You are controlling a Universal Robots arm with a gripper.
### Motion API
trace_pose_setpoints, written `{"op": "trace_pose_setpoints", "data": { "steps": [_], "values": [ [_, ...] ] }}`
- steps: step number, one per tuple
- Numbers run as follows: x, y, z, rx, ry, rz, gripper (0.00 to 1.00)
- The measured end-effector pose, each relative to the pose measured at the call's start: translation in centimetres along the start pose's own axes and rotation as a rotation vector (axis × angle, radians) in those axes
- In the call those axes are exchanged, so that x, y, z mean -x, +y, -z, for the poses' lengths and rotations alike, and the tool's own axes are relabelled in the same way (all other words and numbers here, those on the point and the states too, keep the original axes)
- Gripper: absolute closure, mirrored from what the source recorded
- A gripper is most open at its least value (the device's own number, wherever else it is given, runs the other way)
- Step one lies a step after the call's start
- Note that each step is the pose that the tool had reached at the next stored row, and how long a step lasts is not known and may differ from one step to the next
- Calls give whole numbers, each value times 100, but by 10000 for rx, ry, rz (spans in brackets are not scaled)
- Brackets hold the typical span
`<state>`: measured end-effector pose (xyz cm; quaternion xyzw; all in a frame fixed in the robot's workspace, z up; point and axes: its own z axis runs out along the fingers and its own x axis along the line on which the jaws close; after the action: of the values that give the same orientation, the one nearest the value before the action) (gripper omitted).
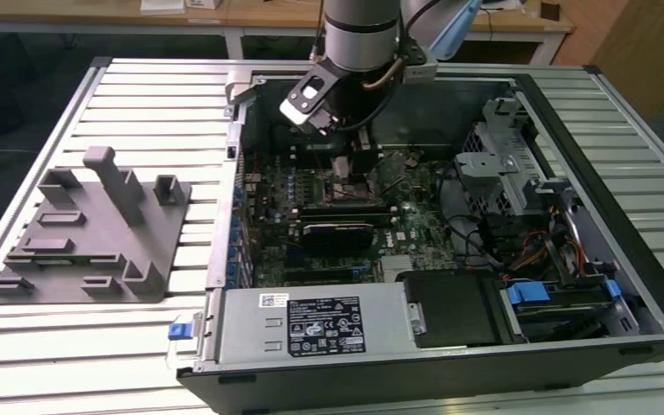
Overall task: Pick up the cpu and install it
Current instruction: 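Place the cpu into insertion slot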
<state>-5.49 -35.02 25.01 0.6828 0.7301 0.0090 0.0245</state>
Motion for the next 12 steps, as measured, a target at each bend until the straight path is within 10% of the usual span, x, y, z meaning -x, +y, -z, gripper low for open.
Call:
{"op": "trace_pose_setpoints", "data": {
  "steps": [12],
  "values": [
    [-25, 13, -46, -11, -21, -422, 45]
  ]
}}
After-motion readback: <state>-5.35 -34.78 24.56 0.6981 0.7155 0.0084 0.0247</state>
